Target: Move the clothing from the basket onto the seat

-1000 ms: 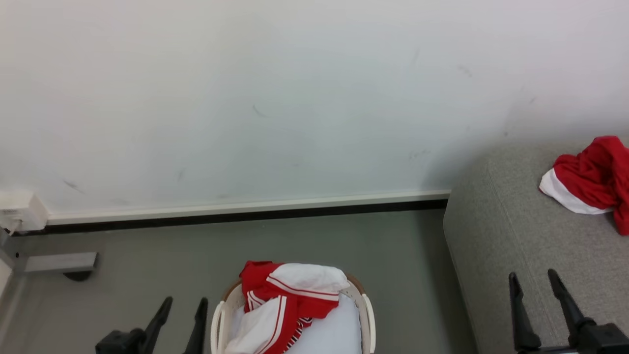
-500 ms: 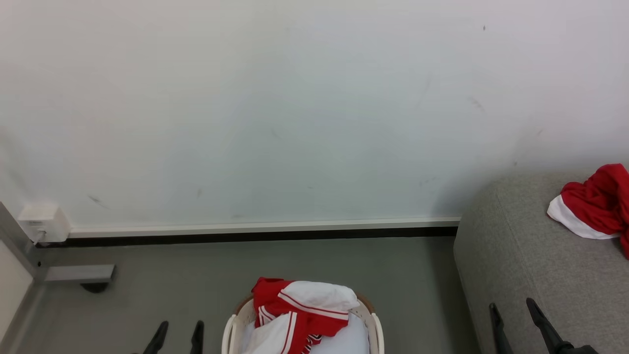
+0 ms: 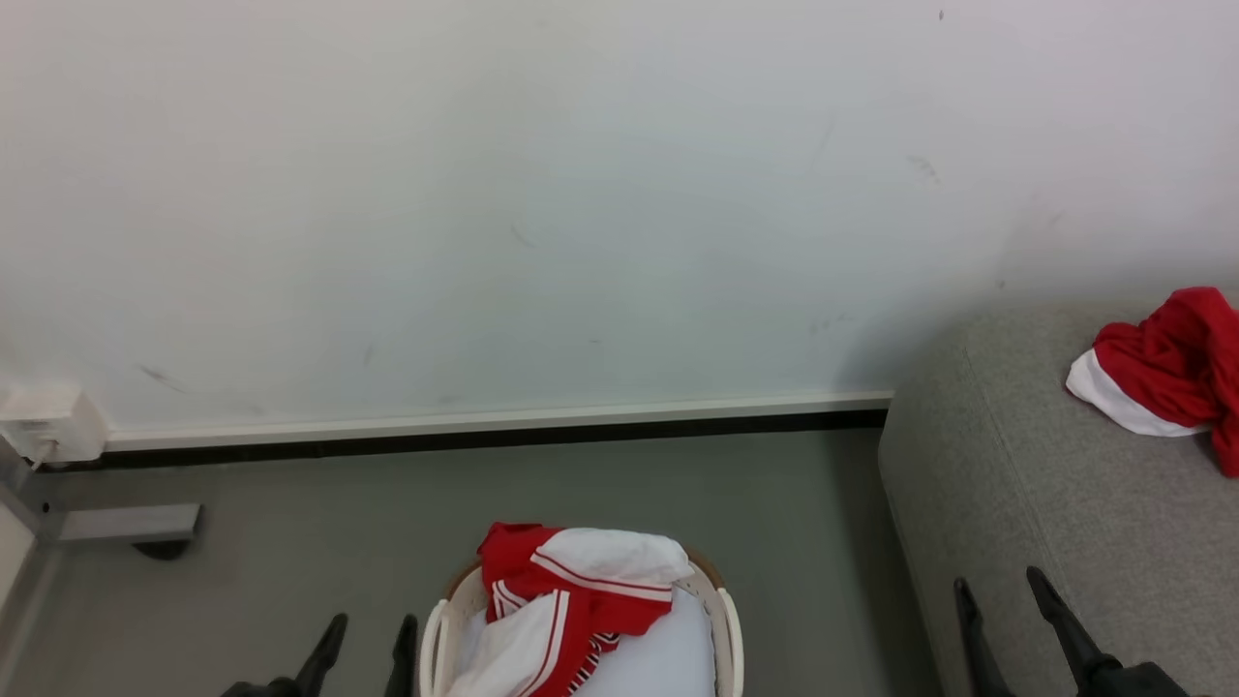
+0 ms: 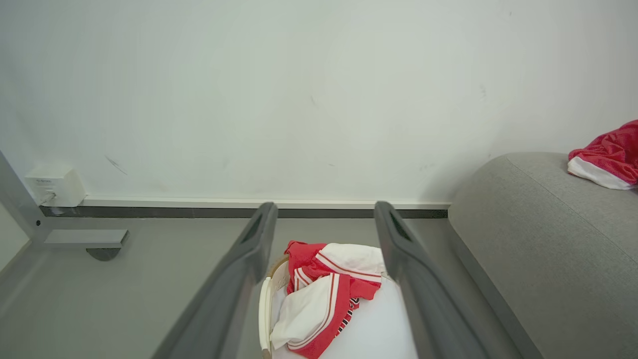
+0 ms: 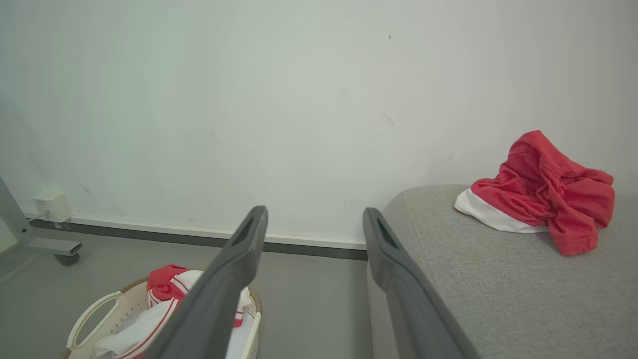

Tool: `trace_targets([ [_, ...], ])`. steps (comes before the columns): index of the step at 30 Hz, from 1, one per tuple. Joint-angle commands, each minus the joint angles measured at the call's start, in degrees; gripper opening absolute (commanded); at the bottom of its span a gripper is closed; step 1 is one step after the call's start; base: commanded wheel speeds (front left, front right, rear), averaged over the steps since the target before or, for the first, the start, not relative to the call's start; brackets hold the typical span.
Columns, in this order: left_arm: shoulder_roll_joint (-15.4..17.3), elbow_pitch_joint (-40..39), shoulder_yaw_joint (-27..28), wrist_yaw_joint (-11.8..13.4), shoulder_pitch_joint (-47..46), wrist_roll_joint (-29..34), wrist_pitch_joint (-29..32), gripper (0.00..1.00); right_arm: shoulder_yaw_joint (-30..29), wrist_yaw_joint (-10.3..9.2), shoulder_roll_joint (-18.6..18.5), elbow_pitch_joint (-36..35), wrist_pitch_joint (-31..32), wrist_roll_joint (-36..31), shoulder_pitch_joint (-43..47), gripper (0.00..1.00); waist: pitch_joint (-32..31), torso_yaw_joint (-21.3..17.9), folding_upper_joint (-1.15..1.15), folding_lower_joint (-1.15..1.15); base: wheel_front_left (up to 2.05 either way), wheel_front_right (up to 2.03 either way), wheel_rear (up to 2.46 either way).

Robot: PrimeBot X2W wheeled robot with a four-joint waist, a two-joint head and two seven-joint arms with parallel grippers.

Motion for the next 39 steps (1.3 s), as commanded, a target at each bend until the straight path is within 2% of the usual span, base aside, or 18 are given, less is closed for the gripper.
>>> trace_targets([
  [1,0.65,0.67,-1.35,-0.03,-1.91,0.17,-0.03,1.00,-0.45,-0.14,-0.15,-0.90,-0.01,-0.29,-1.62,1.00,2.52,-1.50,0.00,0.00,0.00,0.00,0.00],
  [5,1.93,2.69,-5.27,-0.04,-7.74,0.10,-0.03,1.00,-0.98,-0.14,-0.16,-3.46,-0.01,-0.92,-5.01,1.00,9.75,-3.35,0.00,0.00,0.00,0.00,0.00],
  [6,1.93,2.69,-5.27,-0.04,-7.74,0.10,-0.03,1.00,-0.98,-0.14,-0.16,-3.46,-0.01,-0.92,-5.01,1.00,9.75,-3.35,0.00,0.00,0.00,0.00,0.00],
  [11,4.42,10.32,-12.25,-0.05,-19.69,0.16,0.83,1.00,-2.36,-0.14,-0.15,-6.85,-0.01,-0.64,-10.37,1.00,20.89,-5.30,0.00,0.00,0.00,0.00,0.00],
  [21,7.92,26.69,-21.10,-0.05,-41.08,-2.45,8.95,1.00,-3.01,-0.14,-0.10,-13.13,-0.01,1.49,-20.24,1.00,40.01,-10.06,0.00,0.00,0.00,0.00,0.00],
  [29,8.59,37.07,-20.83,0.07,-51.06,-4.60,11.65,1.00,-2.70,-0.14,-0.09,-15.84,-0.01,3.15,-23.00,1.00,48.56,-11.47,0.00,0.00,0.00,0.00,0.00],
  [36,9.55,43.27,-20.64,1.95,-56.99,-3.84,10.53,1.00,-2.35,-0.14,-0.09,-16.89,-0.01,3.64,-24.51,1.00,53.01,-11.65,0.00,0.00,0.00,0.00,0.00],
  [39,9.83,45.50,-20.75,1.91,-58.77,-3.93,10.31,1.00,-2.35,-0.14,-0.10,-17.53,-0.01,3.71,-25.05,1.00,54.74,-11.94,0.00,0.00,0.00,0.00,0.00],
])
